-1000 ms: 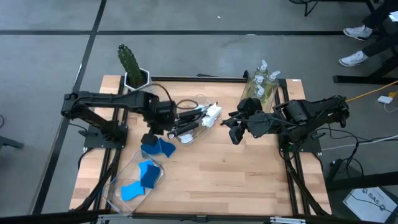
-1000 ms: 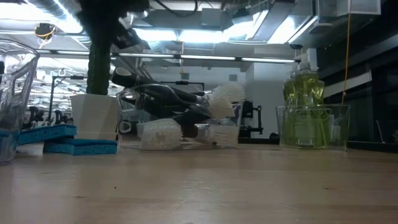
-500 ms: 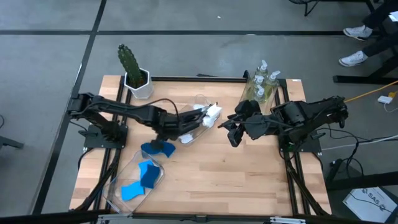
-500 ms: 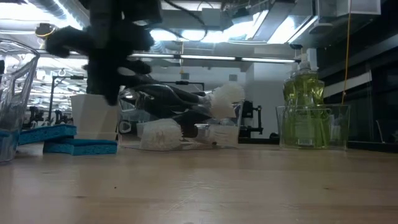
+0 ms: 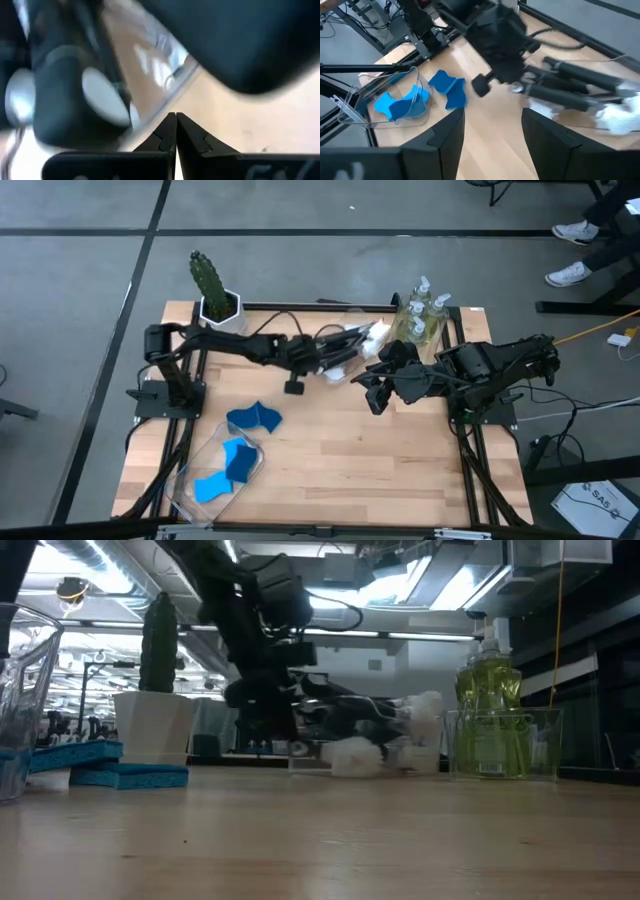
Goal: Pick & Place Kitchen Sink Supplies
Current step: Adjust the top left transparent bin, then put the blue sponge into the bottom transparent bin
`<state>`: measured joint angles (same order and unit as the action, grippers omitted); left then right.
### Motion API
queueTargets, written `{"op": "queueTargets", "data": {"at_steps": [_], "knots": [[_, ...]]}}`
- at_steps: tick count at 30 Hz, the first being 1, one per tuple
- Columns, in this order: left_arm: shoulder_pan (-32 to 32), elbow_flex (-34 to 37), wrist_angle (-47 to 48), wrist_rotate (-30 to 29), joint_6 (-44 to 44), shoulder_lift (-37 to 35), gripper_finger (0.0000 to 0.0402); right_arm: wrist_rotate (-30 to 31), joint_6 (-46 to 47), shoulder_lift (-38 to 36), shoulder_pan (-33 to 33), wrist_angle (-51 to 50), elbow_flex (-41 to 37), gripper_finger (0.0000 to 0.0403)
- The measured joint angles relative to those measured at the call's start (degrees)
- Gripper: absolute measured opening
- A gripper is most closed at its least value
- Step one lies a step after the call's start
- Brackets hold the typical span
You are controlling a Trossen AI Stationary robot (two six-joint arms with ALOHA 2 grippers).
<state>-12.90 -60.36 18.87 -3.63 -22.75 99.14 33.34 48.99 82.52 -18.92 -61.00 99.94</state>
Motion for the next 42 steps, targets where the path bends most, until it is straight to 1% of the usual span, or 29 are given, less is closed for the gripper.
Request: {"op": "queueTargets", "data": {"at_steps": [4, 7, 12, 16, 19, 22, 24, 27, 32, 36, 42], "knots": [[-1.8, -3.2, 1.9, -0.8, 2.0, 1.2, 0.0001, 0.0, 1.4, 0.0, 0.0, -0.6, 0.0, 0.0196], [-2.1, -5.3, 6.5, 1.8, 1.6, -0.9, 0.0001, -0.4, 1.5, 0.0, 0.0, -0.6, 0.0, 0.0196], [-1.2, -7.3, 19.6, 7.5, -1.4, -8.9, 0.0001, -0.4, 1.1, 0.0, 0.0, -0.7, 0.0, 0.0196], [0.8, -7.3, 30.6, 13.3, -1.2, -17.3, 0.0002, -0.4, -0.4, 0.0, 0.0, -0.8, 0.0, 0.0196], [2.7, -7.3, 39.2, 16.2, 2.7, -21.7, 0.0003, -0.3, -1.8, 0.0, 0.0, -0.8, 0.0, 0.0196], [5.0, -7.3, 47.0, 16.6, 7.3, -24.4, 0.0005, 0.0, -2.7, 0.0, 0.0, -0.8, 0.0, 0.0196], [6.7, -6.8, 49.9, 16.4, 10.1, -25.1, 0.0009, 0.1, -3.2, 0.0, 0.0, -0.8, 0.0, 0.0196], [9.1, -4.6, 50.7, 16.3, 13.8, -25.7, 0.0028, 0.1, -4.0, 0.0, 0.0, -0.8, 0.0, 0.0196], [11.6, 1.5, 49.1, 15.0, 17.5, -25.7, 0.0079, 0.1, -4.7, 0.0, 0.0, -0.8, 0.0, 0.0196], [11.8, 6.4, 46.6, 12.0, 21.1, -25.7, 0.0119, 0.0, -4.6, 0.0, 0.0, -0.8, 0.0, 0.0196], [11.8, 12.7, 38.1, 11.6, 24.9, -25.7, 0.0159, 0.0, -4.7, 0.3, 0.0, -1.0, 0.0, 0.0196]]}}
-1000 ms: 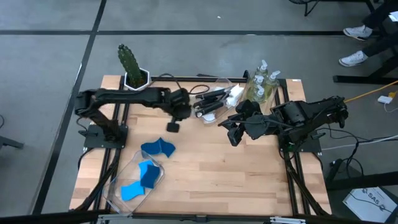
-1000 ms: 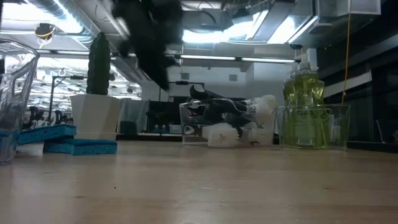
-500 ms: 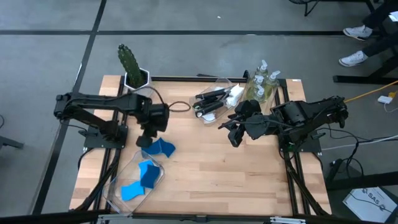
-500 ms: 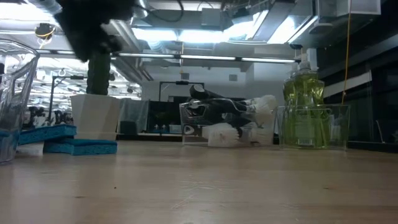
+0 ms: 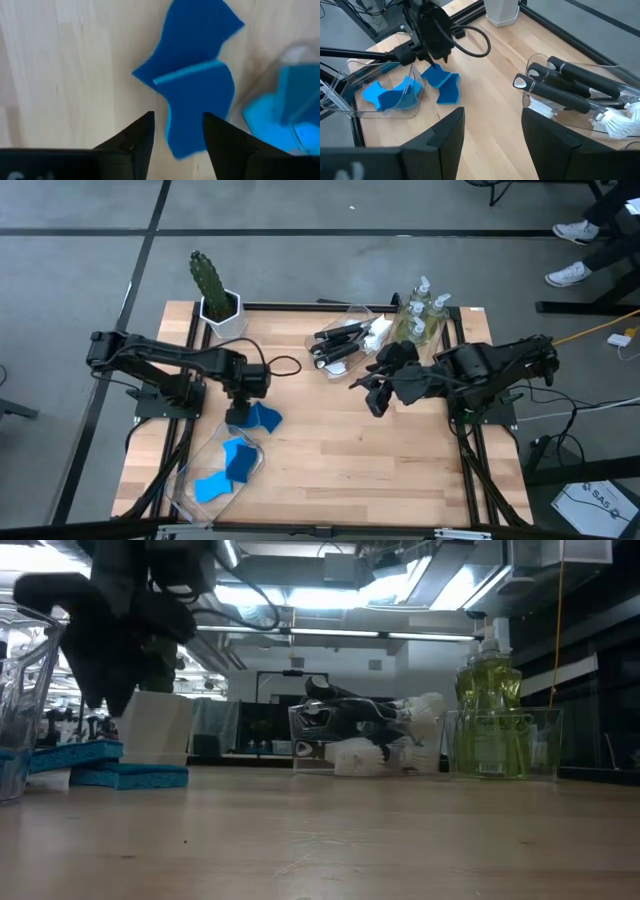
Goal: Pick & Place Kitchen Sink Supplies
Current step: Put the blue sponge into the bottom transparent bin
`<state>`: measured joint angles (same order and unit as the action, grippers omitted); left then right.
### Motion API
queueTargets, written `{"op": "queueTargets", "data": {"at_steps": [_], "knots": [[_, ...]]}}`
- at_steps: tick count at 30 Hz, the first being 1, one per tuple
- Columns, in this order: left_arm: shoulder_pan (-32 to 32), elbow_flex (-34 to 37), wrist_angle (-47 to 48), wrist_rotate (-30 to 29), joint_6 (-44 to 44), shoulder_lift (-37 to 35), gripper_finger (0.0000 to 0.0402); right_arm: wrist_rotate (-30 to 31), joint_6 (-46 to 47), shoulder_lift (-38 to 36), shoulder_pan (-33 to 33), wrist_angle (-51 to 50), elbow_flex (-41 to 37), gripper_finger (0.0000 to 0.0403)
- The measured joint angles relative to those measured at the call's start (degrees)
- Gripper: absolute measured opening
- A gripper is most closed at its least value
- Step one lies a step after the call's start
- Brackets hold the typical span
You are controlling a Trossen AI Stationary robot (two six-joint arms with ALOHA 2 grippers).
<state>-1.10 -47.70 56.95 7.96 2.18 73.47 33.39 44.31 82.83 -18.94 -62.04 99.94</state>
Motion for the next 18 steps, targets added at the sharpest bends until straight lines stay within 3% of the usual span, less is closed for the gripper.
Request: {"op": "queueTargets", "data": {"at_steps": [8, 18], "knots": [[0.0, 7.3, -11.0, 0.3, 3.4, 0.0, 0.0182, -1.0, 0.0, 2.0, 0.0, 0.0, 0.0, 0.0196], [0.0, 12.3, -21.8, -2.9, 8.2, 0.0, 0.0172, -1.1, 0.4, 3.1, 0.0, 0.0, 0.0, 0.0196]]}}
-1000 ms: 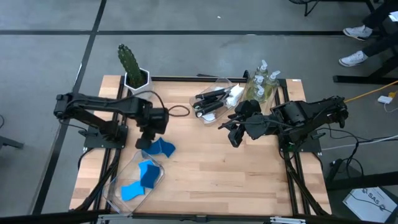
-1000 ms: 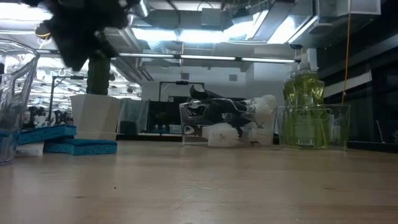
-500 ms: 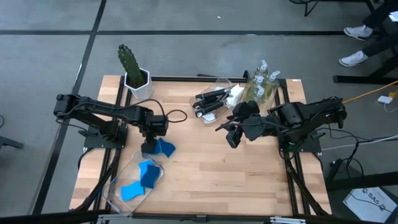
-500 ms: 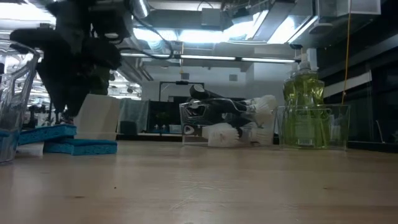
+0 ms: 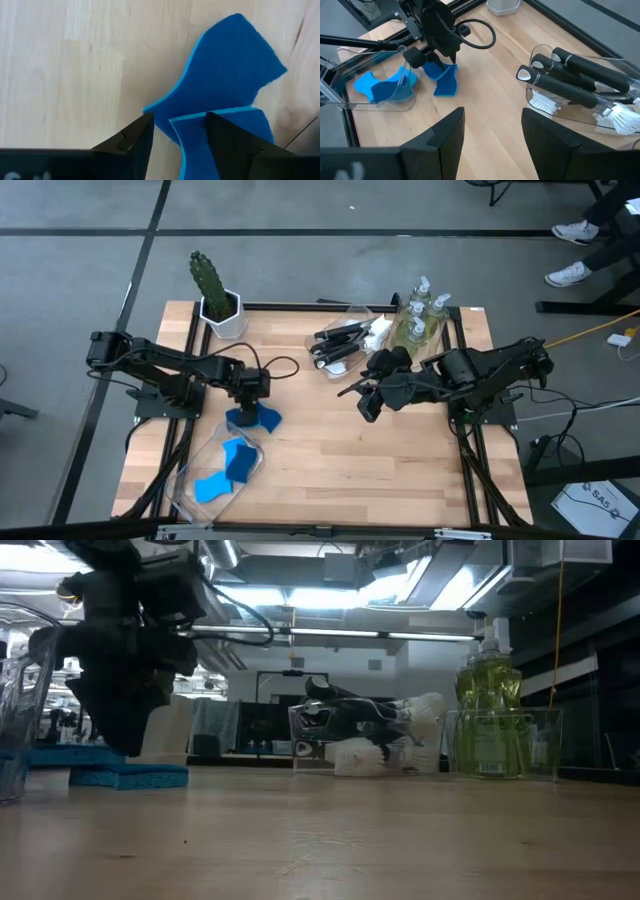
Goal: Pick & Place Kitchen Sink Supplies
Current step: Put the blue sponge into the bottom transparent bin
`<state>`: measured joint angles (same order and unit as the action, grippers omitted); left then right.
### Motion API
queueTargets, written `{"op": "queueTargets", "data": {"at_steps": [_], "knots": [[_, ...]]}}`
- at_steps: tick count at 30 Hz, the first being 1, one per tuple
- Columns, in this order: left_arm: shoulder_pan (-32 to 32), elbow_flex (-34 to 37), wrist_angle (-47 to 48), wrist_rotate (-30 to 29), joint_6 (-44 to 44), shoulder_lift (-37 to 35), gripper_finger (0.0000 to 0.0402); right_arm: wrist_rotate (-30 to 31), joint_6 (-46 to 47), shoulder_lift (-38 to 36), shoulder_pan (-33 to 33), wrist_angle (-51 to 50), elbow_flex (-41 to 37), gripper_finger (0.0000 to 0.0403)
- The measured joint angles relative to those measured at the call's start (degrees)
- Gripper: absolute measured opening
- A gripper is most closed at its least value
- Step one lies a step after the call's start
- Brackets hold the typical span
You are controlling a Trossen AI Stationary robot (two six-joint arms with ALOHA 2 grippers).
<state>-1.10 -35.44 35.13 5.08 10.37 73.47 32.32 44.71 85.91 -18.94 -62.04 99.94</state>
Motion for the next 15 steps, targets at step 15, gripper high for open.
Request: {"op": "queueTargets", "data": {"at_steps": [15], "knots": [[0.0, 2.2, 0.6, 9.3, 2.5, 1.0, 0.0019, 0.0, 0.0, 0.0, 0.0, 0.0, 0.0, 0.0196]]}}
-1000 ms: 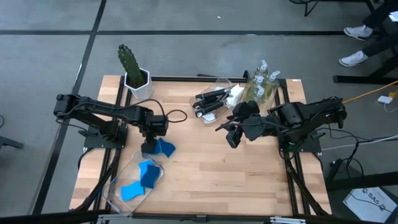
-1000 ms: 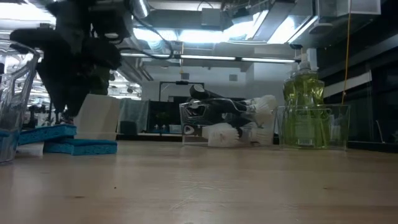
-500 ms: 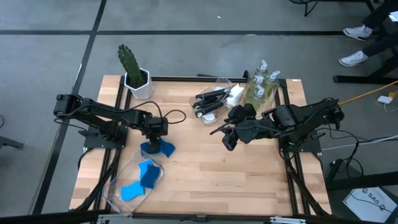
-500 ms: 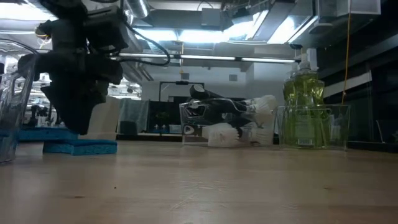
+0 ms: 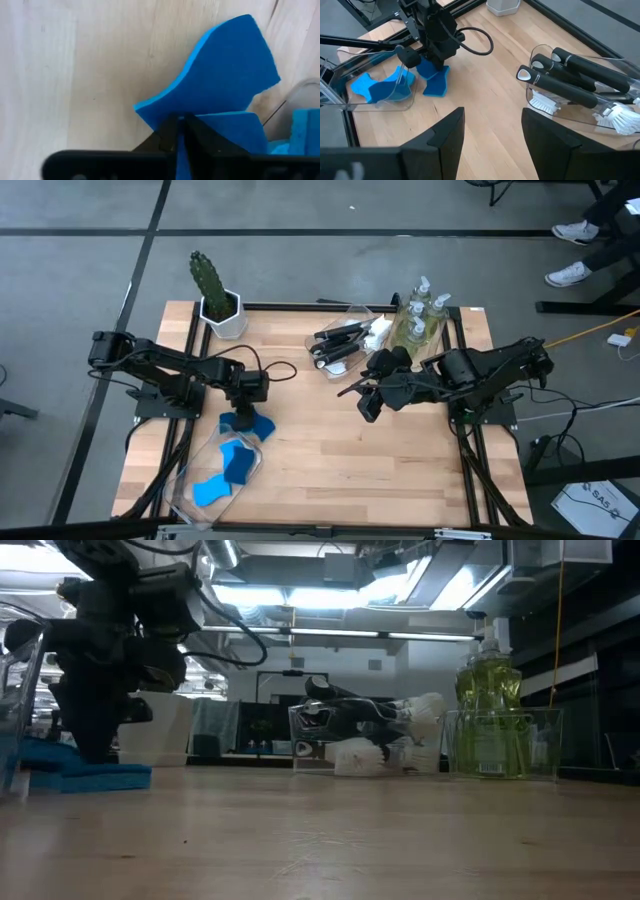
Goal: Pick & Place Kitchen Sink Supplies
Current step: Put the blue sponge into the bottom transparent bin
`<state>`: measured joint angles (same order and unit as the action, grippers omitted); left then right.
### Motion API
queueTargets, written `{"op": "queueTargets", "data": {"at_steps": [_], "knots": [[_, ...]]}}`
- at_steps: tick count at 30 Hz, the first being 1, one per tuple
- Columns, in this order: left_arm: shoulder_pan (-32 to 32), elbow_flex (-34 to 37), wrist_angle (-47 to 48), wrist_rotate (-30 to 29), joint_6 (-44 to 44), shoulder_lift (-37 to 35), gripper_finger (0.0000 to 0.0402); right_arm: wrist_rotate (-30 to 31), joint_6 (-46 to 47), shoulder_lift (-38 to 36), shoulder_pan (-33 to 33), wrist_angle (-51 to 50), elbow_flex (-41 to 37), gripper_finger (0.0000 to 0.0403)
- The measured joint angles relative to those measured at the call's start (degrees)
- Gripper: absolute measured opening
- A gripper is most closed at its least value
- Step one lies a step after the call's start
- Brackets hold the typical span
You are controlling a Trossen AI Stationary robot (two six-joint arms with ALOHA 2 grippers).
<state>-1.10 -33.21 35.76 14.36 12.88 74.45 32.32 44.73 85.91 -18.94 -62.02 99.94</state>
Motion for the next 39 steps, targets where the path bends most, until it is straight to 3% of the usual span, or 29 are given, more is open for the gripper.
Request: {"op": "queueTargets", "data": {"at_steps": [9, 17, 23, 31, 39], "knots": [[-0.2, -3.5, 0.9, 0.4, 0.0, 0.0, 0.0003, 0.0, 0.0, 0.0, 0.0, 0.0, 0.0, 0.0196], [0.0, -13.4, 0.9, -1.9, -1.1, -1.0, 0.0002, 0.0, 0.1, 0.0, 0.0, 0.0, 0.0, 0.0196], [2.1, -23.3, 7.1, -2.1, -1.2, -1.2, 0.0002, 0.0, 0.0, 0.0, 0.0, 0.0, 0.0, 0.0196], [8.2, -36.3, 13.9, -1.5, 0.6, -3.1, 0.0002, 0.1, -1.4, 0.0, 0.0, 0.0, 0.0, 0.0196], [21.5, -38.0, 21.0, 3.8, 18.1, -4.7, 0.0002, 0.2, -1.8, 0.0, 0.0, 0.0, 0.0, 0.0196]]}}
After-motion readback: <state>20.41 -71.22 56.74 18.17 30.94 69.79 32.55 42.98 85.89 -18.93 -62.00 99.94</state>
